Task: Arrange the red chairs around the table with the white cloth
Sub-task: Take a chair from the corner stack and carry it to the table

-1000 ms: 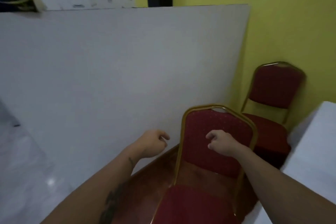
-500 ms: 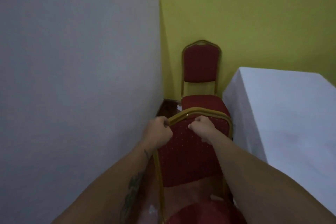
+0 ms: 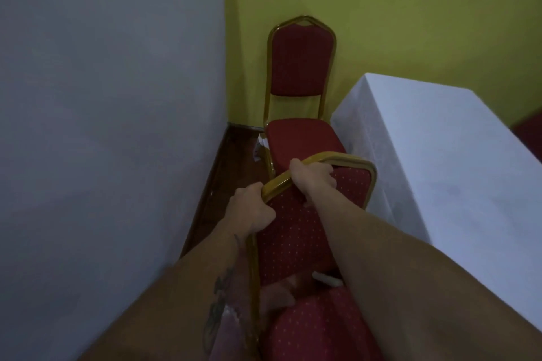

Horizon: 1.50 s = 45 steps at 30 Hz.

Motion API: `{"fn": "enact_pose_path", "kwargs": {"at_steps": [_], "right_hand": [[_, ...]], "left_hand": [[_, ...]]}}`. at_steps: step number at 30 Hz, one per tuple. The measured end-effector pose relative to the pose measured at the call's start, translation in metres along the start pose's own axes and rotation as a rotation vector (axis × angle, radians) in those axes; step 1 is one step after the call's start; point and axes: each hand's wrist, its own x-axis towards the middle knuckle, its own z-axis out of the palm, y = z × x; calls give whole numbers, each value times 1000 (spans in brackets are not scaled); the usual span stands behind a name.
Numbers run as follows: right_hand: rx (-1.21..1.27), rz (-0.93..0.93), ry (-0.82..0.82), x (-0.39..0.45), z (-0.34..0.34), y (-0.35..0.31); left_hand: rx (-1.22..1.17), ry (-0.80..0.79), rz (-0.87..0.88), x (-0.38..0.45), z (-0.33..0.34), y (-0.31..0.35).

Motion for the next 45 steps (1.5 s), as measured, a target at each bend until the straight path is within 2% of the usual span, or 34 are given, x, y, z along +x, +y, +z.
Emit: {"fn": "enact_pose_path", "kwargs": {"at_steps": [8,26,31,39,45], "right_hand": [[-80,-125,-103,-29,47,-18],[-282,-331,-338,-100,160,-54],[-346,-373,-392,-111,178,-62],[-389,-422,-443,-115,161,-59],[-445,-483,-488,-104,113,-28]], "left_hand": [[-17,37,-24,-15,-33,-38],[-57,161,-251,-65,-108,-120],[-32,162,-245,-72,-117,-129],[-35,59,-275,-80,-115,-116],[-241,-159,-230,-92,-61,-88]]}}
